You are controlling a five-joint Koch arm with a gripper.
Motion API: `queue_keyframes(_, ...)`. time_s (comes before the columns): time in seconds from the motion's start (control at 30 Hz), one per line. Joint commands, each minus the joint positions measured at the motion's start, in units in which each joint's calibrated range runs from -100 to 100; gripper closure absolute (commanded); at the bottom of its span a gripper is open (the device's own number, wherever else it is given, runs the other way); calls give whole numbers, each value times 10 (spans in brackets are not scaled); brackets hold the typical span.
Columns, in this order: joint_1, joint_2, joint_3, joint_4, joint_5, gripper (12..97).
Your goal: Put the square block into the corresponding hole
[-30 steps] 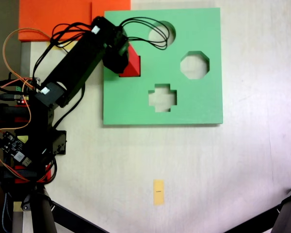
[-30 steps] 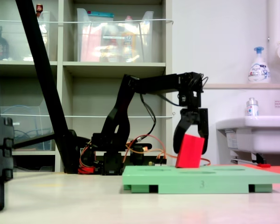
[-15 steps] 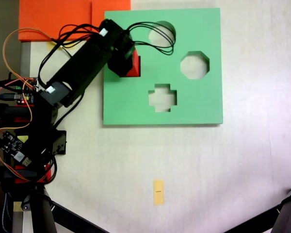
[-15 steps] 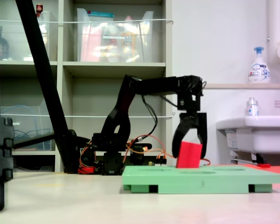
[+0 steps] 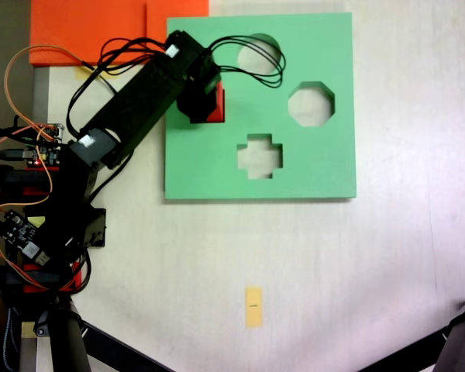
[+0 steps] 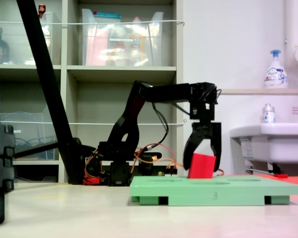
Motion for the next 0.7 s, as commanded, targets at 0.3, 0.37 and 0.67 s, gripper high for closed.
queue_keyframes(0.3,-2,-31,-18,-28,-1,514)
queue_keyframes(0.37,1,-73,-20,-28,-2,514)
queue_keyframes(0.67,-13,-570,-69,-28,-107,542)
